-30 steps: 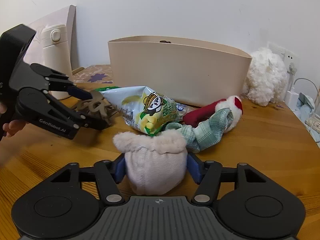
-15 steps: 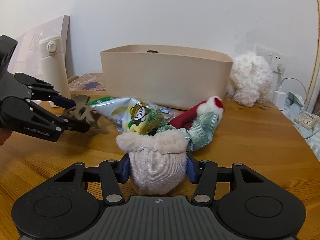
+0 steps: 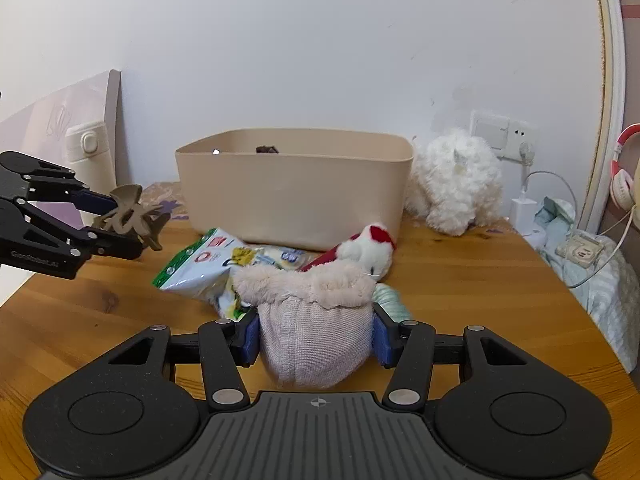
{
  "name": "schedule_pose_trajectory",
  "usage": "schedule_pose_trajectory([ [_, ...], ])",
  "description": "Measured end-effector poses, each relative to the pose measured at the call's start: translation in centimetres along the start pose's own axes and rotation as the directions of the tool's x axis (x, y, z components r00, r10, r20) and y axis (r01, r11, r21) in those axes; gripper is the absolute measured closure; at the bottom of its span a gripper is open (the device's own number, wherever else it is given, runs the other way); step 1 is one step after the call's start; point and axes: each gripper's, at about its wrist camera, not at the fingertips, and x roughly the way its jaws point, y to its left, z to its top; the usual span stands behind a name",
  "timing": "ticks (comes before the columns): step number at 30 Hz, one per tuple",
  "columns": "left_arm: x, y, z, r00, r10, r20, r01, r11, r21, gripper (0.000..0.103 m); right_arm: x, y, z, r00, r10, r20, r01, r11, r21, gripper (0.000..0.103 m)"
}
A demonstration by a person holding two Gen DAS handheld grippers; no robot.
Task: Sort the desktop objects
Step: 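Carry the claw clip and pink pouch with both grippers to the beige bin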
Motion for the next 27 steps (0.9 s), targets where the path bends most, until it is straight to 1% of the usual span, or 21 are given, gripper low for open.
schedule_pose_trajectory([
  [7,-1.7,0.5,2.0,0.997,0.032,0.071,-0.03,0.999,-0.024,0.05,-0.7,-1.2,2.1,0.998,-0.023,0.057,0.023,1.0,-0.008,0.053],
  [13,-2.2,0.6,4.1,0.993,0.069,0.094,-0.067,0.997,-0.025,0.05,-1.1,-1.6,3.9,0.99,-0.06,0.127,0.065,0.997,-0.04,0.053],
  [17,-2.4,0.9,5.6,0.988,0.102,0.117,-0.099,0.995,-0.031,0.05,-1.0,-2.1,5.3,0.988,-0.046,0.148,0.053,0.998,-0.043,0.053],
  [23,-2.3,1.6,8.5,0.975,0.165,0.146,-0.155,0.985,-0.077,0.05,-0.7,-2.6,8.4,0.98,-0.028,0.198,0.043,0.996,-0.073,0.053],
  [25,-2.0,2.0,9.6,0.968,0.194,0.159,-0.18,0.979,-0.099,0.05,-0.3,-3.0,9.6,0.978,-0.014,0.207,0.031,0.996,-0.078,0.053],
  [27,-1.8,2.6,10.7,0.963,0.212,0.169,-0.189,0.972,-0.143,0.05,0.1,-3.7,10.8,0.978,0.003,0.209,0.011,0.998,-0.066,0.053],
])
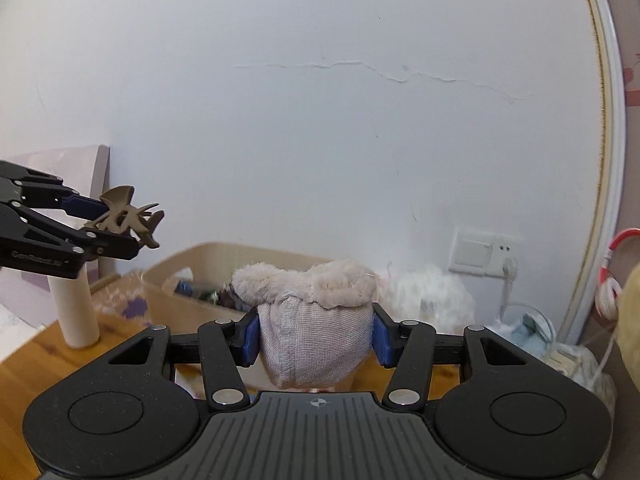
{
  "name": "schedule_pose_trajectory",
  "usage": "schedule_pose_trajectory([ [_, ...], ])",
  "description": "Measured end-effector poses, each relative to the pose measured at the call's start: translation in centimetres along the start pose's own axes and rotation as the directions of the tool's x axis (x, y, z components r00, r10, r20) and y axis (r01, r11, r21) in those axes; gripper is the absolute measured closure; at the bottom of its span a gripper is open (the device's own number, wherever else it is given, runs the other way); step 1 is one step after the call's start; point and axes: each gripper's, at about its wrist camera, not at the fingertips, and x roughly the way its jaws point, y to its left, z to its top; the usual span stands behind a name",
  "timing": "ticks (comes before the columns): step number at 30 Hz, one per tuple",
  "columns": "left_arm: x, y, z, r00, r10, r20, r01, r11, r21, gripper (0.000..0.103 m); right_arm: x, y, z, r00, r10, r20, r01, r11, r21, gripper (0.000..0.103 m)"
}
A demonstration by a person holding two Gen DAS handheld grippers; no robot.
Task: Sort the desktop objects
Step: 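Carry the claw clip and pink pouch with both grippers to the beige bin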
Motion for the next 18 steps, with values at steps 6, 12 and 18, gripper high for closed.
schedule_pose_trajectory([
  [6,2.8,0.4,2.5,1.0,0.028,-0.003,-0.028,0.997,-0.065,0.05,2.2,-1.2,2.8,1.0,-0.004,0.026,0.004,1.0,-0.021,0.053],
  [12,7.1,0.4,4.0,0.996,0.07,-0.063,-0.076,0.993,-0.095,0.05,5.3,-1.8,4.9,1.0,-0.016,0.019,0.017,0.999,-0.05,0.053],
  [18,11.6,0.6,3.4,0.981,0.124,-0.151,-0.145,0.98,-0.136,0.05,10.4,-2.4,4.9,0.998,-0.018,-0.054,0.016,0.999,-0.04,0.053],
])
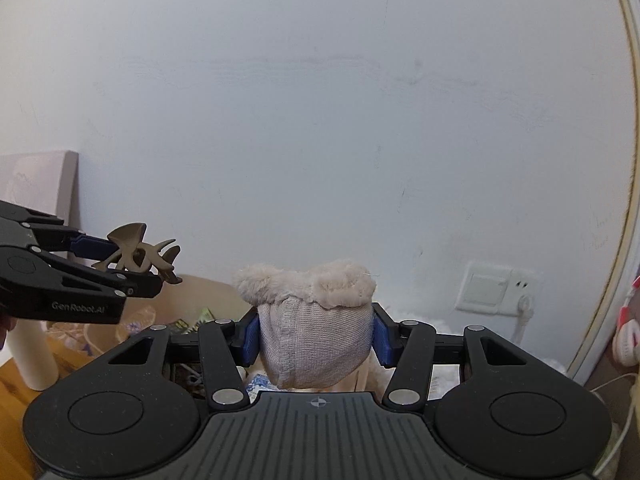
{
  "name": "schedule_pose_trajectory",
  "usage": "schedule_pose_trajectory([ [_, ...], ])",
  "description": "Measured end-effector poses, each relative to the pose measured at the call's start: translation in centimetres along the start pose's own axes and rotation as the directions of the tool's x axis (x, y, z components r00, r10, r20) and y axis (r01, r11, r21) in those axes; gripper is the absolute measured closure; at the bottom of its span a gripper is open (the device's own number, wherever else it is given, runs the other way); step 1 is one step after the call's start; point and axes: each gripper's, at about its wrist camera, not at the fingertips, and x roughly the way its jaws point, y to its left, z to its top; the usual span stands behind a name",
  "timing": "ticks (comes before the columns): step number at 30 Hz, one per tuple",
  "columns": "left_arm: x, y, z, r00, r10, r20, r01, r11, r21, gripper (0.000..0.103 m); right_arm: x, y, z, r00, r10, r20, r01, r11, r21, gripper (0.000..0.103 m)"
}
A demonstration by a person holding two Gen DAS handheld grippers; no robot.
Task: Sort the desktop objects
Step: 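Carry the claw clip and pink pouch with both grippers to the beige bin, then open both grippers over the bin to drop the clip and pouch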
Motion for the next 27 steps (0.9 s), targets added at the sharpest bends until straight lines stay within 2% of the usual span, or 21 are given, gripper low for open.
schedule_pose_trajectory([
  [5,3.7,-0.5,-0.6,0.994,0.06,-0.086,-0.063,0.998,-0.029,0.05,4.3,-0.3,-0.7,0.998,-0.008,-0.064,0.008,1.0,0.012,0.053],
  [9,6.1,-0.8,-1.0,0.979,0.132,-0.155,-0.14,0.989,-0.04,0.05,7.0,0.0,-1.0,0.993,0.003,-0.114,-0.003,1.0,-0.001,0.053],
  [16,8.1,-0.8,-1.3,0.961,0.113,-0.252,-0.133,0.989,-0.061,0.05,10.2,0.9,-2.0,0.973,0.024,-0.23,-0.036,0.998,-0.05,0.052],
  [17,8.3,-0.8,-1.3,0.959,0.11,-0.262,-0.131,0.989,-0.067,0.048,10.4,0.9,-2.2,0.97,0.026,-0.24,-0.039,0.998,-0.049,0.052],
  [19,8.3,-0.7,-1.6,0.956,0.09,-0.28,-0.117,0.99,-0.081,0.038,10.8,0.8,-2.3,0.963,0.039,-0.265,-0.052,0.998,-0.043,0.05],
  [20,8.3,-0.7,-1.8,0.954,0.08,-0.289,-0.109,0.99,-0.085,0.031,10.9,0.8,-2.4,0.96,0.042,-0.278,-0.054,0.998,-0.036,0.046],
  [22,8.0,-0.7,-2.0,0.952,0.073,-0.298,-0.102,0.991,-0.083,0.03,11.0,0.7,-2.4,0.955,0.05,-0.294,-0.063,0.997,-0.036,0.04],
  [25,7.8,-0.8,-2.0,0.949,0.085,-0.305,-0.114,0.99,-0.078,0.024,10.3,1.1,-2.8,0.955,0.038,-0.295,-0.056,0.997,-0.054,0.037],
  [27,7.9,-0.8,-2.0,0.945,0.07,-0.319,-0.105,0.99,-0.093,0.023,10.9,0.9,-2.1,0.956,0.038,-0.291,-0.052,0.998,-0.041,0.029],
])
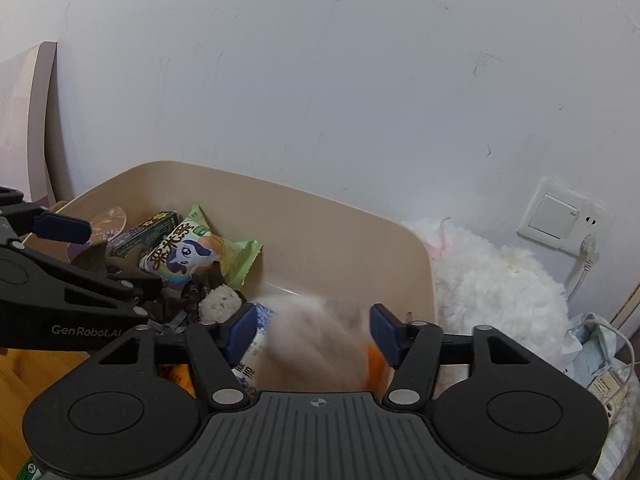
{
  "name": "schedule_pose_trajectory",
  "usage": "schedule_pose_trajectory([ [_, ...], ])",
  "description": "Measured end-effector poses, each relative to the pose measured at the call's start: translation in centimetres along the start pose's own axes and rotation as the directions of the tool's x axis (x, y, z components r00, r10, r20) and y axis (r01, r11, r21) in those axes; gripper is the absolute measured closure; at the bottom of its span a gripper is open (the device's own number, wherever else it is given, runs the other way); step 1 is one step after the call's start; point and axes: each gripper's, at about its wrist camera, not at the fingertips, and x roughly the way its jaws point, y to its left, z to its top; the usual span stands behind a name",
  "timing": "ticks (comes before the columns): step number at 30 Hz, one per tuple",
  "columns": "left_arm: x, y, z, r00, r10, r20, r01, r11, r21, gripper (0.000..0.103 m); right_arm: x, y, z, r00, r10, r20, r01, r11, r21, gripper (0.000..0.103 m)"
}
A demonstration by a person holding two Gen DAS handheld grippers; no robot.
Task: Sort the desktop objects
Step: 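Open both grippers over the bin to drop the clip and pouch, then move both grippers back over the remaining items on the table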
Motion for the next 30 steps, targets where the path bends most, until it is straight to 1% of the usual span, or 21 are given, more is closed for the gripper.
schedule_pose_trajectory([
  [2,-0.2,0.3,-0.1,1.0,0.0,-0.003,0.0,1.0,-0.021,0.023,-0.5,-0.3,0.0,1.0,0.002,0.008,-0.002,1.0,0.015,0.024],
  [3,-0.1,0.2,-0.1,1.0,0.002,-0.003,-0.002,1.0,-0.028,0.023,-0.7,-0.3,0.0,1.0,0.001,0.012,-0.002,1.0,0.019,0.024],
  [4,-0.2,0.2,-0.1,1.0,0.0,-0.003,0.0,0.999,-0.034,0.023,0.3,-0.2,0.3,1.0,0.001,0.015,-0.002,1.0,0.022,0.024],
  [9,-1.3,0.2,-0.6,1.0,0.004,-0.004,-0.004,0.999,-0.048,0.023,-1.9,-0.7,0.0,1.0,0.002,0.031,-0.003,0.999,0.048,0.017],
  [13,-3.1,0.5,-1.0,0.999,0.02,0.041,-0.017,0.997,-0.075,0.023,-3.7,-1.5,-0.4,0.998,0.02,0.059,-0.025,0.996,0.082,0.013],
  [16,-4.6,0.9,-1.7,0.998,0.029,0.061,-0.023,0.995,-0.097,0.023,-5.0,-2.0,-1.0,0.997,0.027,0.068,-0.034,0.994,0.102,0.013],
  [19,-6.1,1.1,-2.6,0.996,0.035,0.077,-0.026,0.993,-0.112,0.023,-6.8,-2.1,-1.9,0.997,0.018,0.08,-0.025,0.996,0.089,0.011],
  [21,-7.1,1.1,-3.4,0.995,0.052,0.09,-0.042,0.993,-0.109,0.023,-7.9,-2.1,-2.8,0.996,0.012,0.091,-0.019,0.997,0.075,0.005],
  [23,-7.9,1.2,-4.1,0.994,0.057,0.096,-0.046,0.992,-0.114,0.023,-9.1,-2.0,-3.5,0.995,0.007,0.096,-0.013,0.998,0.055,0.004],
  [26,-9.1,1.1,-5.2,0.994,0.05,0.098,-0.038,0.991,-0.126,0.023,-10.9,-1.7,-4.7,0.994,0.001,0.107,-0.004,1.0,0.031,0.003],
  [30,-10.8,0.2,-6.9,0.994,0.026,0.102,-0.015,0.994,-0.107,0.023,-13.0,-1.4,-6.3,0.992,0.01,0.123,-0.011,1.0,0.005,0.0],
])
